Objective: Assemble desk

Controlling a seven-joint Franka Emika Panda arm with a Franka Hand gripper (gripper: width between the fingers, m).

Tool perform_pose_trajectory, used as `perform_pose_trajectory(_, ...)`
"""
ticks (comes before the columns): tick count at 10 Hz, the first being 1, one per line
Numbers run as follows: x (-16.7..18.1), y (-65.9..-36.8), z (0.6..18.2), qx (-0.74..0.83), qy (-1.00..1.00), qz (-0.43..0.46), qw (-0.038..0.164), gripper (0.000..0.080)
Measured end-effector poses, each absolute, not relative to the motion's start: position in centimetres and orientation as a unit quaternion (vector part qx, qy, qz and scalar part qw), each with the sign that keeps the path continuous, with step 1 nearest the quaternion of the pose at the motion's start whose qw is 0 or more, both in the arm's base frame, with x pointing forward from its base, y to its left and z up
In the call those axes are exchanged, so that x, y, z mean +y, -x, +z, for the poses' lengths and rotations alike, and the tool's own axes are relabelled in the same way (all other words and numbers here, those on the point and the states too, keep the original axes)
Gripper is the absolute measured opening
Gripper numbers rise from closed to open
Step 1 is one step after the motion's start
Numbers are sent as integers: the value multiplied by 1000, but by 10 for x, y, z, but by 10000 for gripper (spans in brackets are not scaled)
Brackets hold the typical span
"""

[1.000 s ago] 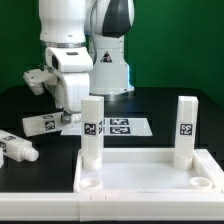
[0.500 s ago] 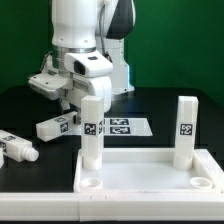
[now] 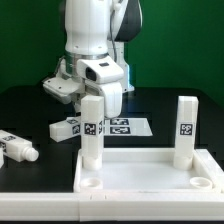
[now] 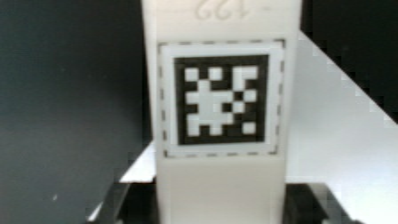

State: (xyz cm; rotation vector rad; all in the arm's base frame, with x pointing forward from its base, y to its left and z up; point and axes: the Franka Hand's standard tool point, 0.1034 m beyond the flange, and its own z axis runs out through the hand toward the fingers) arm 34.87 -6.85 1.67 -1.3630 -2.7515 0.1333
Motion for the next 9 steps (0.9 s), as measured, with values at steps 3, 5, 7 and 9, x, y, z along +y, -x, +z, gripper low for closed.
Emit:
perform_pose_trajectory(3, -70, -348, 16, -893, 447, 44, 35, 537)
perform_pose_trajectory(5, -70, -349, 19, -886, 460, 45, 34, 626)
perform_pose_trajectory(7, -75, -364, 48, -862, 504, 54, 15, 642)
perform_pose_trajectory(9, -86, -391, 74, -825, 562, 66, 0, 649)
